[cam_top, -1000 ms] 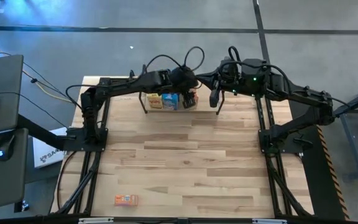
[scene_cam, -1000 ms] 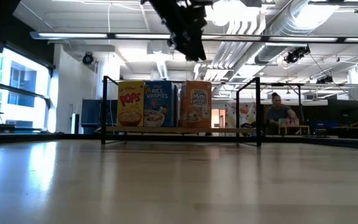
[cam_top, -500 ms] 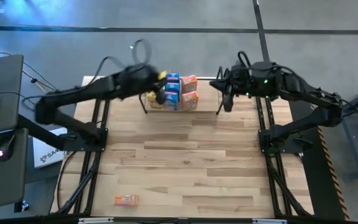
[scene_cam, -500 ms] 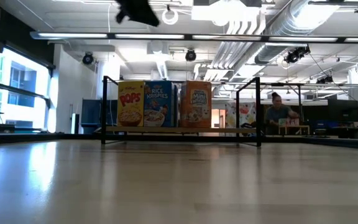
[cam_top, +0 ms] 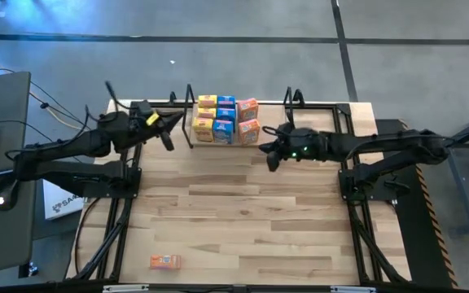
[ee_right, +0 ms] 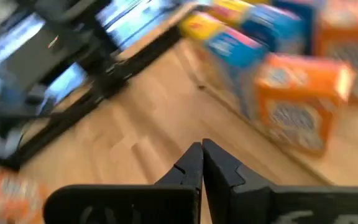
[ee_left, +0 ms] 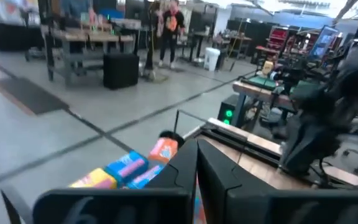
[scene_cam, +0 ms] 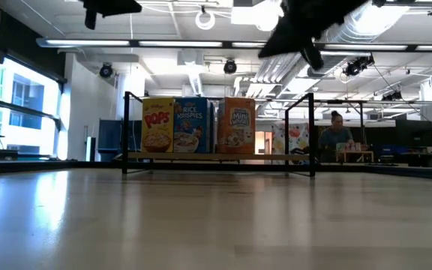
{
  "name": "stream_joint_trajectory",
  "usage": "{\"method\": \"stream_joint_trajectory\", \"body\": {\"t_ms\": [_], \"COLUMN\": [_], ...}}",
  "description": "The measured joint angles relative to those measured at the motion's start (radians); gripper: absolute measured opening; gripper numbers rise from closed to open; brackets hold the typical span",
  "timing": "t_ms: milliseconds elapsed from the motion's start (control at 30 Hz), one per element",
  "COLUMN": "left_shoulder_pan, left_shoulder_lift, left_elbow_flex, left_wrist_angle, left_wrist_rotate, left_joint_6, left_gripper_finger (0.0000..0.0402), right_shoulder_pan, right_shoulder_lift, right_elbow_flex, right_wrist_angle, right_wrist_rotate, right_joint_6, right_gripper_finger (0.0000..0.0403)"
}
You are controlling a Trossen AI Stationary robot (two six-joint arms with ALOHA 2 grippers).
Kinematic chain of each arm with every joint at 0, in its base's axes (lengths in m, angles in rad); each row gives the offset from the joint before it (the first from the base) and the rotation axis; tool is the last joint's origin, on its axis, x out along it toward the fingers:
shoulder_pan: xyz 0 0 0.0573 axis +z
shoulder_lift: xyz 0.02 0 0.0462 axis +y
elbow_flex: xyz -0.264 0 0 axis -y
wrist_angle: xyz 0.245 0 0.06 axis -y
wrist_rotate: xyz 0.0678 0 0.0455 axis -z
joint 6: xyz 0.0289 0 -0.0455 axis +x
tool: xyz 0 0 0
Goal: Stack cereal on shelf
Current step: Put the top orange cereal box on the shelf aligned with the other orange cereal box
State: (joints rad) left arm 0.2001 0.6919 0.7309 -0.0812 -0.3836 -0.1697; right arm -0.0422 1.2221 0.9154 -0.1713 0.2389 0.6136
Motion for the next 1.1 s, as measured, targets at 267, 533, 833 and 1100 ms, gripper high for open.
{"method": "stream_joint_trajectory", "body": {"t_ms": [267, 533, 833, 1100], "left_shoulder_pan": [0.000, 0.005, 0.005, 0.005], "left_shoulder_lift": [-0.028, -0.028, -0.029, -0.030], "left_elbow_flex": [0.001, 0.001, 0.001, 0.001], "left_wrist_angle": [0.091, 0.141, 0.133, 0.133], "left_wrist_rotate": [-0.079, -0.137, -0.134, -0.132], "left_joint_6": [0.212, 0.356, 0.461, 0.461], "left_gripper_finger": [0.0001, 0.0001, 0.0001, 0.0001], "right_shoulder_pan": [0.095, 0.116, 0.064, 0.024], "right_shoulder_lift": [0.178, 0.478, 0.651, 0.660], "right_elbow_flex": [-0.070, 0.128, 0.338, 0.400], "right_wrist_angle": [0.045, 0.041, -0.163, -0.265], "right_wrist_rotate": [0.364, 0.509, 0.573, 0.564], "right_joint_6": [0.535, 0.746, 0.819, 0.714], "right_gripper_finger": [0.0000, 0.0000, 0.0000, 0.0000]}}
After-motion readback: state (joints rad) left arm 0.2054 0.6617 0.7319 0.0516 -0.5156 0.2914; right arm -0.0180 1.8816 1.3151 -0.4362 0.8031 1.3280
